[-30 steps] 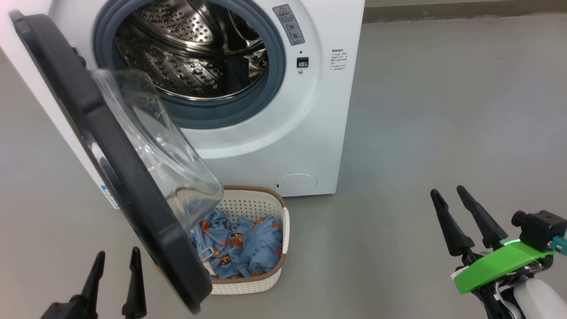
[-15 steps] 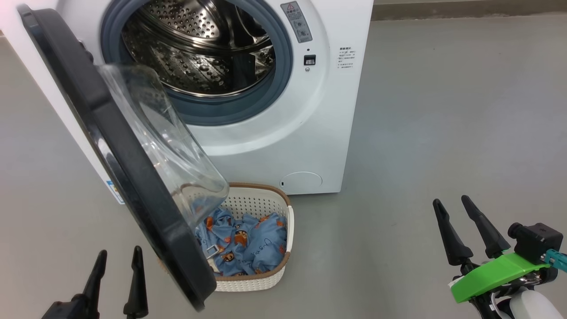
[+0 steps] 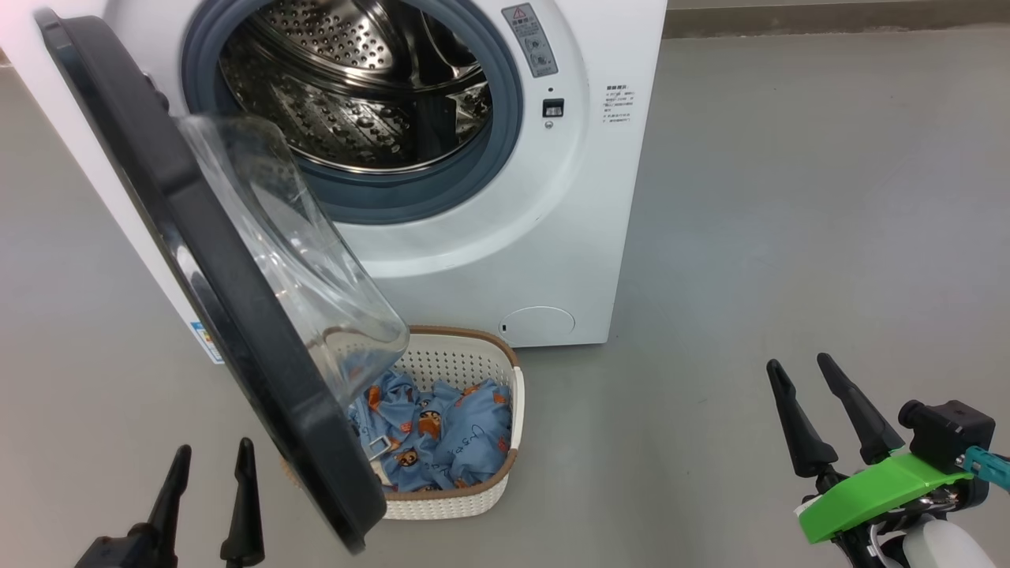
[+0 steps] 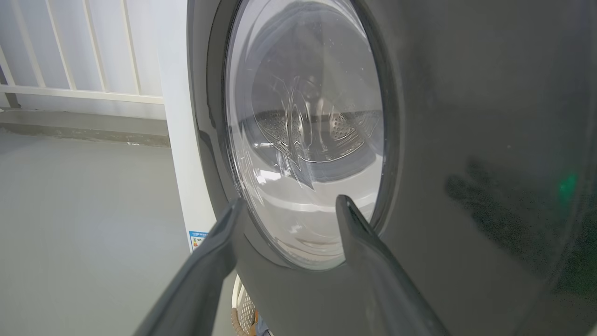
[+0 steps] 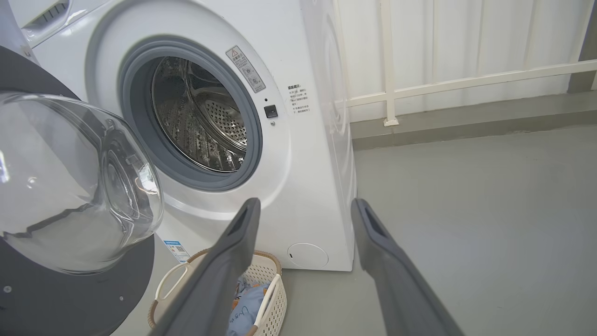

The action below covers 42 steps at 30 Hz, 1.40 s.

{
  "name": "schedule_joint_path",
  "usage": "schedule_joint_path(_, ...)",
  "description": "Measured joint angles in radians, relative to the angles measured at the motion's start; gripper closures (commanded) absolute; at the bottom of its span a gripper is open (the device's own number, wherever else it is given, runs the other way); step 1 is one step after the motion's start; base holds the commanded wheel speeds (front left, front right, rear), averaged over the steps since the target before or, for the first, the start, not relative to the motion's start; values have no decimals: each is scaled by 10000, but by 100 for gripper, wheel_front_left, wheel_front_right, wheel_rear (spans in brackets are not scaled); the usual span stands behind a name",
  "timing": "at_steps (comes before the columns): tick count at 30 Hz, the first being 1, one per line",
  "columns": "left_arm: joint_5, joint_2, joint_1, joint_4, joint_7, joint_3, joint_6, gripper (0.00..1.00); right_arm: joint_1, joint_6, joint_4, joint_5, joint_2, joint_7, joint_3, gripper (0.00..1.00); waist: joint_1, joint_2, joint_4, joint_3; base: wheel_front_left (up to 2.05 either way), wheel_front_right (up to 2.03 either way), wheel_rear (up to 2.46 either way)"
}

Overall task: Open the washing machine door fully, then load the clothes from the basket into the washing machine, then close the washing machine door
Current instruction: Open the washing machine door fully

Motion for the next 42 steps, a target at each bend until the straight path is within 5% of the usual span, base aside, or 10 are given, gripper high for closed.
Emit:
schedule_joint_path(22, 0, -2, -1, -4, 0, 50, 0, 0, -2, 0, 194, -71, 100, 0, 0, 0, 0, 0, 11, -40, 0, 0, 0)
schedule_joint_path(24, -2, -2, -1, -4, -2, 69, 0, 55, -2, 0, 207, -71, 100, -2, 0, 0, 0, 0, 5, -42, 0, 0, 0)
schedule_joint_path(25, -2, -2, -1, -4, -2, 77, 0, 92, -2, 0, 222, -69, 100, 0, 2, 0, 0, 0, 3, -43, 0, 0, 0)
schedule_joint_path(26, -4, -2, -1, -4, 0, 82, 0, 100, -2, 0, 245, -69, 100, -2, 4, 0, 1, 0, 2, -46, 0, 0, 0)
schedule_joint_path(42, 197, -6, -244, -2236, -2, 171, 2, 100, -2, 0, 395, -52, 109, 0, 82, 0, 0, 0, 164, -142, 0, 0, 0)
